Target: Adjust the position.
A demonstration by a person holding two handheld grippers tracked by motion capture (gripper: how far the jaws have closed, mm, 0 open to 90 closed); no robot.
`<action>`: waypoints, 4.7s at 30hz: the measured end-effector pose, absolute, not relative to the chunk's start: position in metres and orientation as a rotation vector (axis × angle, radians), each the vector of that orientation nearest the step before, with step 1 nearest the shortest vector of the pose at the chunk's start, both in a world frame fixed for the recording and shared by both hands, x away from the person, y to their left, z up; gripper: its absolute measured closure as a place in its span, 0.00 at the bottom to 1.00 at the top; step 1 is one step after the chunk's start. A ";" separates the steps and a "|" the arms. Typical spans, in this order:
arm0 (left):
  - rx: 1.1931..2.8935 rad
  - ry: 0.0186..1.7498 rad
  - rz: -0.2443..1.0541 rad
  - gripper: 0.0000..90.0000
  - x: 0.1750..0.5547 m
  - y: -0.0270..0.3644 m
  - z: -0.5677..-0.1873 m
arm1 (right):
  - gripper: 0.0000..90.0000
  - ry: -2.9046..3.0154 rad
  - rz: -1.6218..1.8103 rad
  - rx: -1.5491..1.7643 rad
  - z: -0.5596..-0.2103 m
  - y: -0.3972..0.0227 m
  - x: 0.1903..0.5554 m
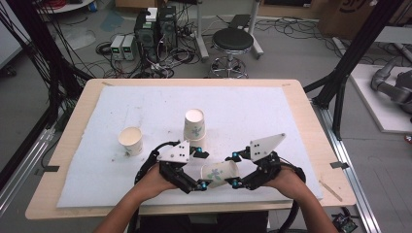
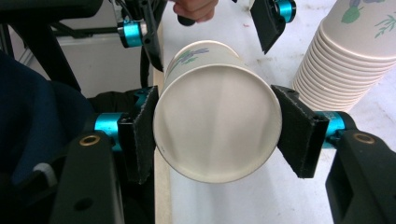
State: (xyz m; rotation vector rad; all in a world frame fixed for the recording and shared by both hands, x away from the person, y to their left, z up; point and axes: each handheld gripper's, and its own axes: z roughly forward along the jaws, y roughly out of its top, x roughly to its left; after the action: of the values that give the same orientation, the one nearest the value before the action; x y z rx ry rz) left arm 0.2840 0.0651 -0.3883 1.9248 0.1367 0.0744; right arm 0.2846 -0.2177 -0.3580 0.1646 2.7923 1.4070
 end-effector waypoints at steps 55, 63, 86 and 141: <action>1.788 0.095 0.028 0.21 0.272 0.051 -0.411 | 0.41 2.674 1.747 0.242 -0.375 -0.247 0.278; 1.762 0.089 0.036 0.27 0.273 0.053 -0.410 | 0.41 2.662 1.803 0.264 -0.379 -0.250 0.280; 1.784 0.101 0.034 0.40 0.274 0.057 -0.398 | 0.40 2.693 1.793 0.307 -0.383 -0.251 0.281; 2.329 0.140 0.053 0.41 0.290 0.035 -0.350 | 0.23 2.788 1.132 0.136 -0.358 -0.204 0.280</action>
State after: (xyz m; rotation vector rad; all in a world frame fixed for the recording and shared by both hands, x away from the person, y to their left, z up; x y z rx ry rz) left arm 0.2901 0.0353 -0.3499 2.3292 0.1399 0.0528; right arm 0.2804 -0.2035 -0.3576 0.1355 2.7877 1.1317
